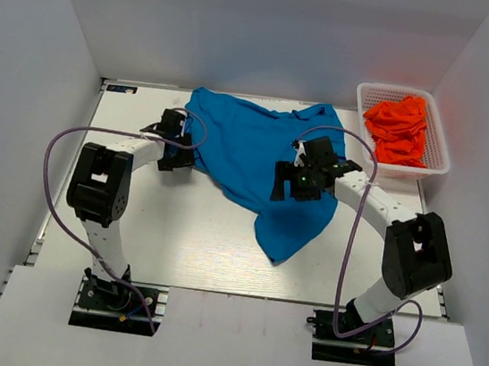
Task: Fold and stack the t-shirts
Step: Flatten out the tshirt
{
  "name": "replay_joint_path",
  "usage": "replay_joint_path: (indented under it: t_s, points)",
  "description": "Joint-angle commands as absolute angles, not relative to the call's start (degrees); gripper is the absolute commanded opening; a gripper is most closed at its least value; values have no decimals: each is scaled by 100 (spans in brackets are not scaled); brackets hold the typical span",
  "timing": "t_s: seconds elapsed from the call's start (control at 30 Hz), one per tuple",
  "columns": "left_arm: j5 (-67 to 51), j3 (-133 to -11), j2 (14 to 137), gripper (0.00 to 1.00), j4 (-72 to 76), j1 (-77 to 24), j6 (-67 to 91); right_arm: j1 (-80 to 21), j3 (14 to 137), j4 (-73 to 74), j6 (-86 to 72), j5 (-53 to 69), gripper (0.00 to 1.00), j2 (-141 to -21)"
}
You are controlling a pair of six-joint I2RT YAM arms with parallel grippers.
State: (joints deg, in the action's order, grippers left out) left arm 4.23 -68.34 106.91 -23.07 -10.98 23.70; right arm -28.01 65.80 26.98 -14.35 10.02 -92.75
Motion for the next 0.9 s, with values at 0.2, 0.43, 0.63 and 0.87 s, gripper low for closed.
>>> replay_joint_path:
  t_s: [0.2, 0.43, 0.63, 0.87]
  points:
    - [316, -7619, 11320, 19, -2073, -1134, 2180, -3006, 5986, 2611, -1951, 1336, 90, -9237]
    - [1247, -7978, 10698, 0, -3214, -1072, 2461, -3120, 5573, 2391, -2109, 1722, 82, -9570]
    - [1416, -9455, 10327, 0, -6622, -1047, 2900, -3059, 5318, 2891, -2303, 1424, 75, -9844]
    - [-465, -9396, 9590, 0, -8077, -985, 2250, -2997, 5002, 3032, -2294, 1275, 74, -9686]
